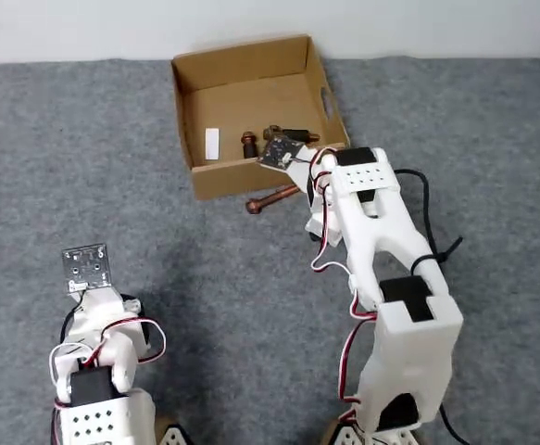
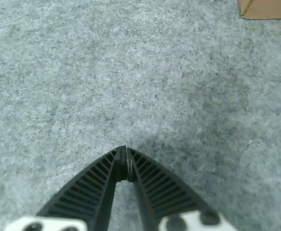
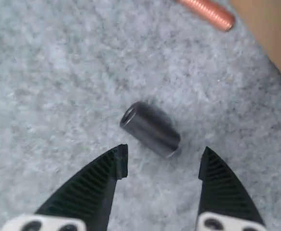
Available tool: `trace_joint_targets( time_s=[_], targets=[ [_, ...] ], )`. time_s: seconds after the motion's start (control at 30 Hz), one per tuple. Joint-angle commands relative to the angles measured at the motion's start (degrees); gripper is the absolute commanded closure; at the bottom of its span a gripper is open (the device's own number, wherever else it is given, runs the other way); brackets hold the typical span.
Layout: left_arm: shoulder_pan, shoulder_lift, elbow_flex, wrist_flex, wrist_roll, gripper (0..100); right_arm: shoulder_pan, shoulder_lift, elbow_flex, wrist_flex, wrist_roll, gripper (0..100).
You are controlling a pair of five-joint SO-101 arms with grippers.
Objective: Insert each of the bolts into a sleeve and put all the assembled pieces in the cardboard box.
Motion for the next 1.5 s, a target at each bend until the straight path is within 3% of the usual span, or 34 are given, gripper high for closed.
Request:
trace_joint_targets(
  time_s=[0.0, 0.3, 0.5, 0.67, 1.13, 1.3, 1.47],
  targets=[
    [-0.4, -0.3, 0.3, -3.3, 0.5, 99, 0.8, 0.8, -1.7, -2.2, 0.7, 76.8],
    [-0.4, -0.3, 0.5, -4.2, 0.4, 99, -0.3, 6.4, -1.8, -6.5, 0.7, 77.5],
    [-0.4, -0.3, 0.5, -4.2, 0.3, 99, -2.5, 6.7, -1.8, -6.4, 0.5, 99.8],
    [-0.4, -0.3, 0.5, -4.2, 0.3, 99, -2.8, 5.1, -4.8, -1.5, 0.1, 99.1],
    [-0.4, -0.3, 0.5, -4.2, 0.2, 99, -7.3, -8.4, -12.9, 31.2, -29.2, 99.1],
    [-0.4, -0.3, 0.5, -4.2, 0.2, 99, -7.3, -9.5, -11.0, 31.2, -32.8, 99.1],
    [-0.4, -0.3, 0.5, -4.2, 0.2, 99, -9.4, -7.9, -11.0, 21.1, -33.1, 98.9]
  ],
)
